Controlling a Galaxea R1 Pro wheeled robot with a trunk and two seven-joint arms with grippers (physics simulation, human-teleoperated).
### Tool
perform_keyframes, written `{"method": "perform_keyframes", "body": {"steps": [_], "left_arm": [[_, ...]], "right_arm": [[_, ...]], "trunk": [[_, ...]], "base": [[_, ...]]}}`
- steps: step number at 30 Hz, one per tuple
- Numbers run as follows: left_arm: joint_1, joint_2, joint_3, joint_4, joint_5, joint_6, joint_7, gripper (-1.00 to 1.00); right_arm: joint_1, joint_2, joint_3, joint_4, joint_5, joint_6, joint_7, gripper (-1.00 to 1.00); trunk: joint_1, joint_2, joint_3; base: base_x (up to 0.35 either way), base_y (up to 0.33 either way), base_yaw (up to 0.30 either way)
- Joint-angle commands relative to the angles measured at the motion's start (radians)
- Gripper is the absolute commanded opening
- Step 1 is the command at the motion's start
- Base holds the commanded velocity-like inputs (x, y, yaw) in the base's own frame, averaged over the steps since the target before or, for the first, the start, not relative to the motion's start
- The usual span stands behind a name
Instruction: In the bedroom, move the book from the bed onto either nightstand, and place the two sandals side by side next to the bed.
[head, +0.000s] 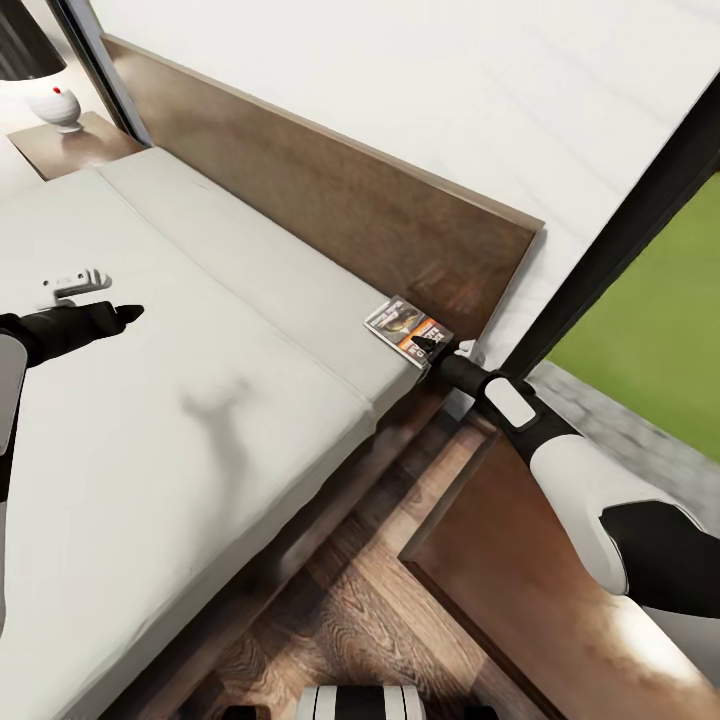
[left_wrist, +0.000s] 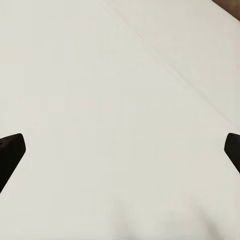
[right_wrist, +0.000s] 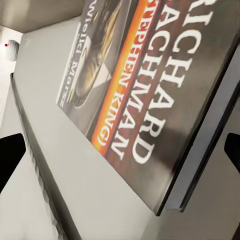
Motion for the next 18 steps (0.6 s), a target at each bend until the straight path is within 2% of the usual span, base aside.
{"method": "perform_keyframes", "body": {"steps": [1,7,15,18], "left_arm": [[-0.001,0.000,0.000,-0.001,0.011,0.003,0.009,1.00],[-0.001,0.000,0.000,-0.001,0.011,0.003,0.009,1.00],[-0.001,0.000,0.000,-0.001,0.011,0.003,0.009,1.00],[-0.001,0.000,0.000,-0.001,0.011,0.003,0.009,1.00]], "right_arm": [[-0.001,-0.001,0.004,0.000,-0.006,0.003,0.001,1.00],[-0.001,-0.001,0.004,0.000,-0.006,0.003,0.001,1.00],[-0.001,-0.001,0.004,-0.001,-0.006,0.003,0.001,1.00],[-0.001,-0.001,0.003,-0.001,-0.006,0.003,0.001,1.00]], "trunk": [[0.000,0.000,-0.001],[0.000,0.000,-0.001],[0.031,-0.056,-0.026],[0.031,-0.056,-0.026]], "base": [[0.000,0.000,0.000],[0.000,0.000,0.000],[0.000,0.000,0.000],[0.000,0.000,0.000]]}}
